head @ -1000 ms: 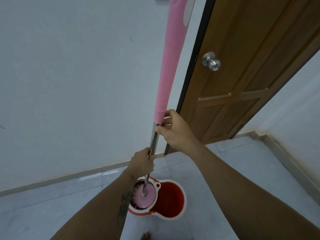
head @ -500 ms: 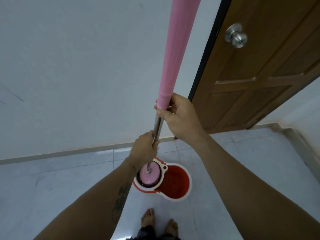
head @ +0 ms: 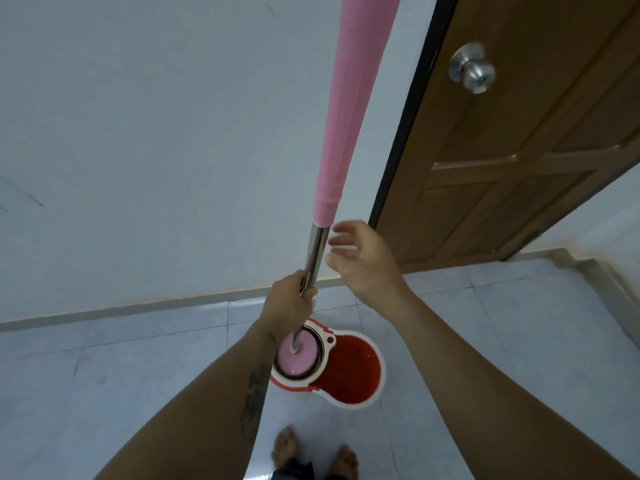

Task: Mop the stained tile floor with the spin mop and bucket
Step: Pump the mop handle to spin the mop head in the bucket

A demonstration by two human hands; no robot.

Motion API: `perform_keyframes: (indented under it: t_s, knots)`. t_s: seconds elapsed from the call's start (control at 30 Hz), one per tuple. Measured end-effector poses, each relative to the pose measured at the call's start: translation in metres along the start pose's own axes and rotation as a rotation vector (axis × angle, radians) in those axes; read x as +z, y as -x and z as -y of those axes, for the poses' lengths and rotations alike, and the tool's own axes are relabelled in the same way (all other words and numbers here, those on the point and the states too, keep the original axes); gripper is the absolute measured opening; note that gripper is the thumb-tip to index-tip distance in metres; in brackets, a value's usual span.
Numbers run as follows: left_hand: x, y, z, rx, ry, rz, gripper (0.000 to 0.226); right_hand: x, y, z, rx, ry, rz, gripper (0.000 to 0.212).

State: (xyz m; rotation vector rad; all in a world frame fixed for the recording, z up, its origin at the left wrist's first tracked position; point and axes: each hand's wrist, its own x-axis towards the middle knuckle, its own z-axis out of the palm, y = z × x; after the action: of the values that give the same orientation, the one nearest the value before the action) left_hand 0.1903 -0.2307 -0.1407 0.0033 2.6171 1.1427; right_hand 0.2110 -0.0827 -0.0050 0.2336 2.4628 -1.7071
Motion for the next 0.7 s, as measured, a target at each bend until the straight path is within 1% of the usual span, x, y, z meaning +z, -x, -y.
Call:
perform_keyframes:
  t_s: [0.07, 0.13, 0.2, 0.23, 0.3, 0.37, 0.47, 0.6, 0.7]
  knots:
    - [0.003, -0.003, 0.005, 0.033, 0.014, -0.059, 0.004, 0.004, 0.004, -0.04, 0.164, 0.024, -0.013, 0.042]
    - [0.006, -0.002, 0.008, 0.073, 0.055, -0.114, 0.006, 0.014, 0.011, -0.083, 0.333, 0.141, 0.051, 0.044]
    - [0.011, -0.006, 0.016, 0.083, 0.135, -0.139, 0.006, 0.031, 0.013, -0.123, 0.441, 0.237, 0.123, 0.043]
    - [0.013, -0.009, 0.018, 0.093, 0.181, -0.146, 0.007, 0.04, 0.009, -0.141, 0.462, 0.274, 0.154, 0.042]
    - [0.024, -0.025, 0.03, 0.13, 0.271, -0.205, 0.012, 0.065, -0.01, -0.184, 0.459, 0.33, 0.23, 0.04]
    - [0.038, -0.043, 0.046, 0.173, 0.348, -0.299, 0.016, 0.096, -0.031, -0.232, 0.458, 0.379, 0.31, 0.042]
    - [0.058, -0.062, 0.072, 0.269, 0.465, -0.373, 0.011, 0.147, -0.056, -0.308, 0.454, 0.468, 0.398, 0.051]
    - [0.083, -0.081, 0.107, 0.494, 0.527, -0.4, 0.014, 0.202, -0.083, -0.395, 0.402, 0.578, 0.463, 0.059]
    - [0.098, -0.093, 0.123, 0.656, 0.564, -0.434, 0.026, 0.232, -0.098, -0.448, 0.353, 0.625, 0.471, 0.063]
